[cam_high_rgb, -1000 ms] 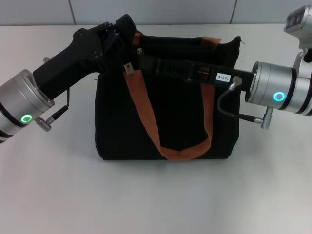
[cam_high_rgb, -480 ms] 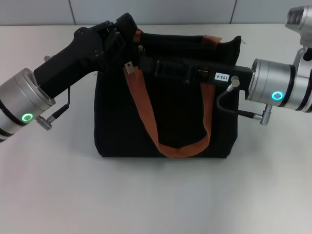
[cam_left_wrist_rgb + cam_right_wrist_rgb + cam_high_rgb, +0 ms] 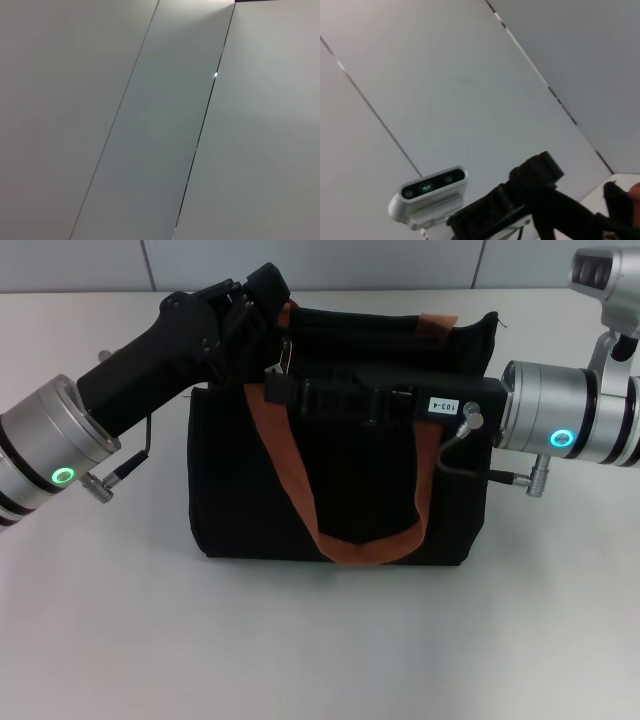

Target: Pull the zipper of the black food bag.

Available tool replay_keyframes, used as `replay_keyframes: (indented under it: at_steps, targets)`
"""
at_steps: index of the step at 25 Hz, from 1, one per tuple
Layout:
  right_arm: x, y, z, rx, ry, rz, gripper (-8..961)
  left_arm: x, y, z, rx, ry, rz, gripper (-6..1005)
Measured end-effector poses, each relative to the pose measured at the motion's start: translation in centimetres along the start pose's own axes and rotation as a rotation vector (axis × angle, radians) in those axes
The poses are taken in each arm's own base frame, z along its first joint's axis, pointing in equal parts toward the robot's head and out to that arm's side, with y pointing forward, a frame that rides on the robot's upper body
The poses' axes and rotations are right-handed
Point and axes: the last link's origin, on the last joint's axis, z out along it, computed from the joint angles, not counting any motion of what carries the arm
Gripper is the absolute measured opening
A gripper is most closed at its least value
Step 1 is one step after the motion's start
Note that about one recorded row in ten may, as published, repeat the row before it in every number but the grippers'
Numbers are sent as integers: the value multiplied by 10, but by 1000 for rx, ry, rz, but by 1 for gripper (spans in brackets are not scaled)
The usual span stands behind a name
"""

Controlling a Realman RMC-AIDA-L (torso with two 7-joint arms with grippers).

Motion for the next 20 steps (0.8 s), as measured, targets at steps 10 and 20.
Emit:
replay_keyframes:
  at_steps: [10,20]
  targets:
    - [-3,-7,-4,51,-48,12,829,0,-1,0,7,0,2,24]
    - [-3,-7,-2,52,-42,26,827,0,-2,0,10,-4,2,24]
